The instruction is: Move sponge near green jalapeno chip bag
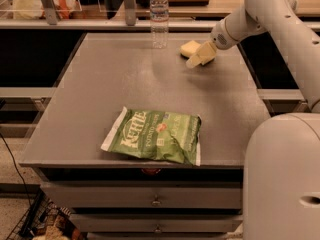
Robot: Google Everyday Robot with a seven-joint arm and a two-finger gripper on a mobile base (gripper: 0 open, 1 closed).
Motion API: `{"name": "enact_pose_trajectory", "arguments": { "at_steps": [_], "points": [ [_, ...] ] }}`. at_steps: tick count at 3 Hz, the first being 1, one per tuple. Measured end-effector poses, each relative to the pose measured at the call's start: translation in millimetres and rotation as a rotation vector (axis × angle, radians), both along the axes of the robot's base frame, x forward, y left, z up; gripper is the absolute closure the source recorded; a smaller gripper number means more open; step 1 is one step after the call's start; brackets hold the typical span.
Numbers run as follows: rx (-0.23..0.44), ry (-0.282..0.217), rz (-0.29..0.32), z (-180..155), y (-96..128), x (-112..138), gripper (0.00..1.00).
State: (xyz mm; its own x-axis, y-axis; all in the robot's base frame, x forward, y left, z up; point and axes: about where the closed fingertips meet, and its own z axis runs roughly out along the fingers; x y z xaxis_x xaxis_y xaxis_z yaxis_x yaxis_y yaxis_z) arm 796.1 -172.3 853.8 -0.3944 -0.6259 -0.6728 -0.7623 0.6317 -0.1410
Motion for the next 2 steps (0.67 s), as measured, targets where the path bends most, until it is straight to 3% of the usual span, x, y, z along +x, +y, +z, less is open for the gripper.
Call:
{"name": "enact_pose_trajectory", "arguments": {
  "at_steps": [2],
  "points": [
    [-0.085, 0.039, -0.080, -18.7, -3.7, 9.5, 0.41]
  ]
}}
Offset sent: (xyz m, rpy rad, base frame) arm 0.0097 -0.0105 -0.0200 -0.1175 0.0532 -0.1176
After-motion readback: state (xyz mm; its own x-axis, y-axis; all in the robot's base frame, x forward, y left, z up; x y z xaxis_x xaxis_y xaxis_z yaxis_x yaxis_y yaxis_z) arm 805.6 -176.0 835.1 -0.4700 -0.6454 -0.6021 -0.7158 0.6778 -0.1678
